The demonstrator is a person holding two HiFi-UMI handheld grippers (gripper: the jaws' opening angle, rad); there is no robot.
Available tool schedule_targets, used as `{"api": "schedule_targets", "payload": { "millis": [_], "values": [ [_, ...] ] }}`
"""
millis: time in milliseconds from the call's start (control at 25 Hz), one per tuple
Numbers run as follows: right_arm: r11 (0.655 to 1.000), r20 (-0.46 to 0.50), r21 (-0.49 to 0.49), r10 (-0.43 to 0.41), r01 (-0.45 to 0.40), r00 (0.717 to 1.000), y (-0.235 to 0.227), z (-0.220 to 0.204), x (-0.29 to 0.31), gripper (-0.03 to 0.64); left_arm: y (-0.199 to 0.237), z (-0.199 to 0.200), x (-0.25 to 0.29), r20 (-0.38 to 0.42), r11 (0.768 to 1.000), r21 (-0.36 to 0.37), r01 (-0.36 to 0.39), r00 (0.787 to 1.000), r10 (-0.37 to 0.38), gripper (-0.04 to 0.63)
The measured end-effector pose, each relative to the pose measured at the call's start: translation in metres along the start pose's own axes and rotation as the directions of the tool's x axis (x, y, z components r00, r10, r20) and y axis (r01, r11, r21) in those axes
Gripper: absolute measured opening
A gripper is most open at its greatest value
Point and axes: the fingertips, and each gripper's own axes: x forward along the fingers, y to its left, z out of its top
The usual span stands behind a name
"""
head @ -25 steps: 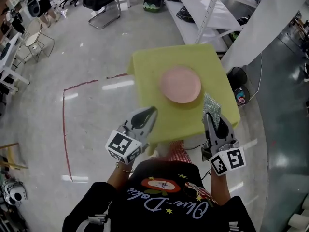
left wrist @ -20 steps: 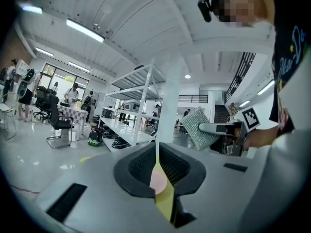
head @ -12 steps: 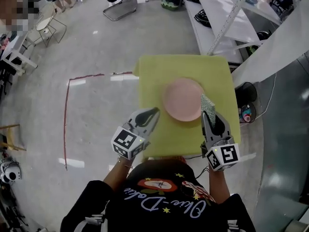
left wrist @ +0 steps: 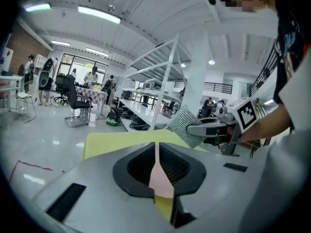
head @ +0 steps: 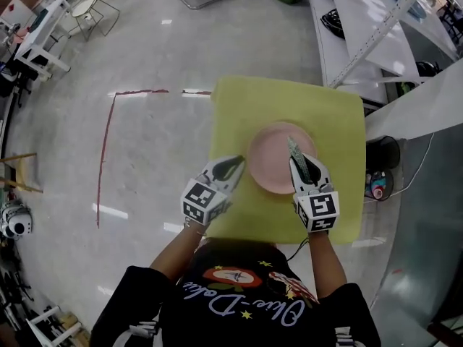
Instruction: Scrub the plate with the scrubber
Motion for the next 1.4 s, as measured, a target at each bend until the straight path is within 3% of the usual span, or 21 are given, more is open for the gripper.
{"api": "schedule_targets", "payload": {
  "millis": [240,320,640,800,1000,1120,1400],
  "values": [
    [0.997,-0.117,-0.035,0.07,-0.075,0.991,-0.026,-0.039,0.054,0.064,0.012,-0.029,0.047,-0.085,0.996,-0.044,-0.08,0.993,0.076,0.016],
    [0.994,-0.162,-0.059,0.085,-0.095,0.983,-0.029,-0.052,0.068,0.064,0.019,-0.04,0.057,-0.12,0.991,-0.074,-0.108,0.988,0.099,0.122],
    [0.964,-0.304,-0.21,0.094,-0.163,0.948,-0.022,-0.083,0.099,0.064,0.04,-0.087,0.062,-0.267,0.965,-0.19,-0.182,0.955,0.128,0.121],
    [0.928,-0.352,-0.311,0.085,-0.202,0.932,-0.017,-0.094,0.113,0.064,0.046,-0.104,0.069,-0.327,0.967,-0.182,-0.176,0.939,0.109,0.135],
    [0.908,-0.43,-0.345,0.073,-0.239,0.9,-0.011,-0.116,0.122,0.064,0.046,-0.116,0.076,-0.367,0.966,-0.215,-0.146,0.929,0.058,0.133],
    [0.899,-0.455,-0.35,0.081,-0.262,0.887,-0.006,-0.123,0.125,0.064,0.046,-0.117,0.08,-0.386,0.968,-0.203,-0.145,0.921,0.057,0.015],
    [0.877,-0.511,-0.353,0.112,-0.327,0.852,0.002,-0.136,0.126,0.067,0.045,-0.117,0.086,-0.391,0.972,-0.194,-0.13,0.919,0.045,0.011]
  ]
}}
